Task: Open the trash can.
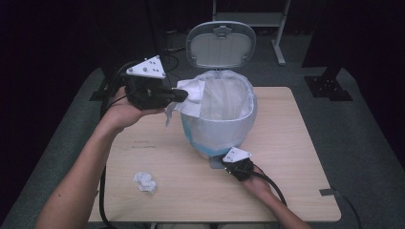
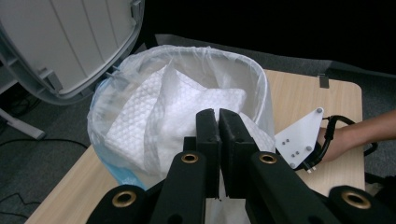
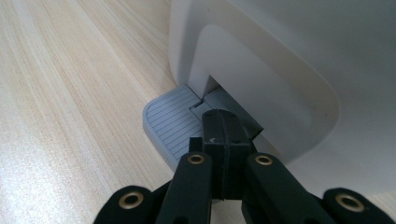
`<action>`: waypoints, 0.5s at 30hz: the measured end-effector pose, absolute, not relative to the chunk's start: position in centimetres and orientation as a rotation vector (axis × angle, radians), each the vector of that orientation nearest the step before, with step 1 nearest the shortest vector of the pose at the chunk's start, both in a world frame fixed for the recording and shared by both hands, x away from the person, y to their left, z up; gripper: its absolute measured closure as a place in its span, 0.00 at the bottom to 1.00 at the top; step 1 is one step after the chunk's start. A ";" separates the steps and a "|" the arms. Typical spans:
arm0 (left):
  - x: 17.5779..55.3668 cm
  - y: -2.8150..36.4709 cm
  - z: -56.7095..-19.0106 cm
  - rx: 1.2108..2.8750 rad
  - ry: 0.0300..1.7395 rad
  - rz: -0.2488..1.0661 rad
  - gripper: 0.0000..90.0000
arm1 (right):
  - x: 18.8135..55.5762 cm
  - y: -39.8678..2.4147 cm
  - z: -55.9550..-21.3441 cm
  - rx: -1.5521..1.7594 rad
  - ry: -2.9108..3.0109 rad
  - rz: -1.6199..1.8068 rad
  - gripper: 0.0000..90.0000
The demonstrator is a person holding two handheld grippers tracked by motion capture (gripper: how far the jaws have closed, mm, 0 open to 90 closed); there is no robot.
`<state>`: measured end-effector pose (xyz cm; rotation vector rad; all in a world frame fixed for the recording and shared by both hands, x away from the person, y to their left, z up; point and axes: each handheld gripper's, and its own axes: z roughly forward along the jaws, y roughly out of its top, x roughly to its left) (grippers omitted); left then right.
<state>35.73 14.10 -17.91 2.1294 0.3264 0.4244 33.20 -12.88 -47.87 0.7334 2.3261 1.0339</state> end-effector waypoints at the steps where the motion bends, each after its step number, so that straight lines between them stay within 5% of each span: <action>1: 35.8 13.9 -17.8 2.129 0.324 0.423 0.97 | 33.2 -12.9 -47.9 0.734 2.326 1.035 1.00; 15: 37.5 11.2 -17.8 2.159 0.302 0.391 0.97 | 33.2 -12.9 -47.8 0.745 2.330 1.038 1.00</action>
